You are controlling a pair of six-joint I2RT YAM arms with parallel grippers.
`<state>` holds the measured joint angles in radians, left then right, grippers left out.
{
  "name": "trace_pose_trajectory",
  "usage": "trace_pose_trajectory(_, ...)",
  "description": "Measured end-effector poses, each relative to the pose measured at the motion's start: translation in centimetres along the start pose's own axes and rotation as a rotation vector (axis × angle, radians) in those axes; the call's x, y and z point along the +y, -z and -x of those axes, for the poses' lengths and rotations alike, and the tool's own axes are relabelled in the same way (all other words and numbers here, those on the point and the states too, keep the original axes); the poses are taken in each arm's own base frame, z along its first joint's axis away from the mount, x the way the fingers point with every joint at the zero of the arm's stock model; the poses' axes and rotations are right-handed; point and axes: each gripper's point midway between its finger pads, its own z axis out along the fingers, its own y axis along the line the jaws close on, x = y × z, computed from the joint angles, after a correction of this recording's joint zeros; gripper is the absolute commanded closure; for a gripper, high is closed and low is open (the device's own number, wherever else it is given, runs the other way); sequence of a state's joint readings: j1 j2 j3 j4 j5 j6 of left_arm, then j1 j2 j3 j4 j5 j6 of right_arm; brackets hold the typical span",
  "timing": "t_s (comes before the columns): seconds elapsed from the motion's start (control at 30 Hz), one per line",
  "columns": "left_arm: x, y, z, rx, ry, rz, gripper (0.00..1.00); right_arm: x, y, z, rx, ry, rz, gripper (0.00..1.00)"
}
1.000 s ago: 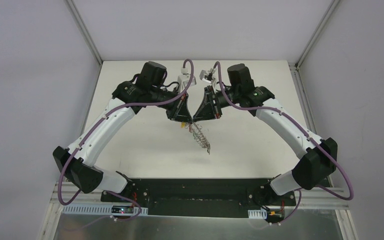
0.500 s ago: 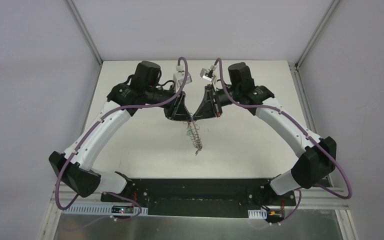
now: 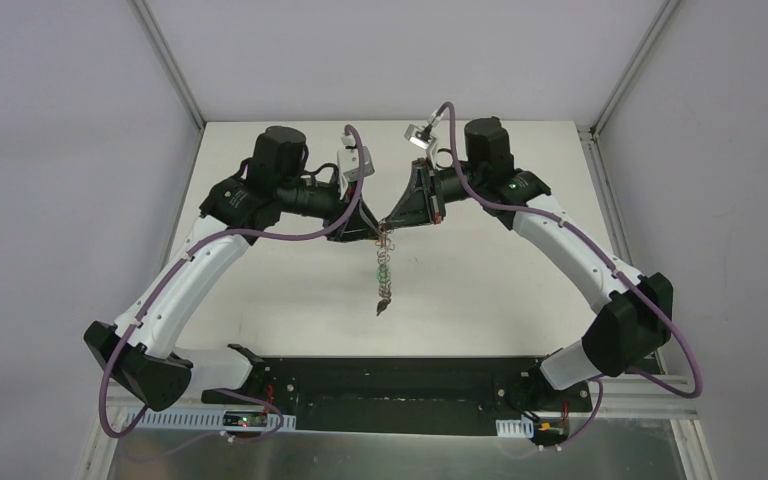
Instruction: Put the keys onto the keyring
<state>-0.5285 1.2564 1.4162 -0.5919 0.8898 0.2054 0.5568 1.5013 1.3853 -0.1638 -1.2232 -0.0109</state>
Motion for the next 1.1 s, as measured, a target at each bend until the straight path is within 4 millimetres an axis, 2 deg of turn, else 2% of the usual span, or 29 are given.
trace_pose_trajectory(0.4, 0.7, -0.2, -0.1, 0.011, -0.153, 0.016, 0.87, -0.8, -0.3, -0.3, -0.005, -0.084, 0.021, 1.00)
trace_pose_trajectory(0.57, 1.1, -0.4, -0.3, 0.022, -0.194, 0.020, 0.86, -0.9, -0.3, -0.2, -0.013, -0.099, 0.024, 1.00)
trace_pose_trajectory(0.73, 1.1, -0.6, -0.7, 0.039, -0.244, 0.012, 0.77, -0.9, -0.1, 0.0, -0.015, -0.114, 0.030, 1.00)
trace_pose_trajectory(0.83, 1.0, -0.7, -0.9, 0.051, -0.272, 0.005, 0.75, -0.9, -0.1, 0.1, -0.019, -0.114, 0.033, 1.00)
trace_pose_trajectory(0.97, 1.1, -0.7, -1.2, 0.062, -0.299, 0.001, 0.78, -1.0, -0.1, 0.1, -0.023, -0.115, 0.033, 1.00)
trace_pose_trajectory(1.1, 1.1, -0.9, -1.4, 0.068, -0.313, -0.006, 0.86, -1.0, 0.0, 0.2, -0.028, -0.116, 0.034, 1.00)
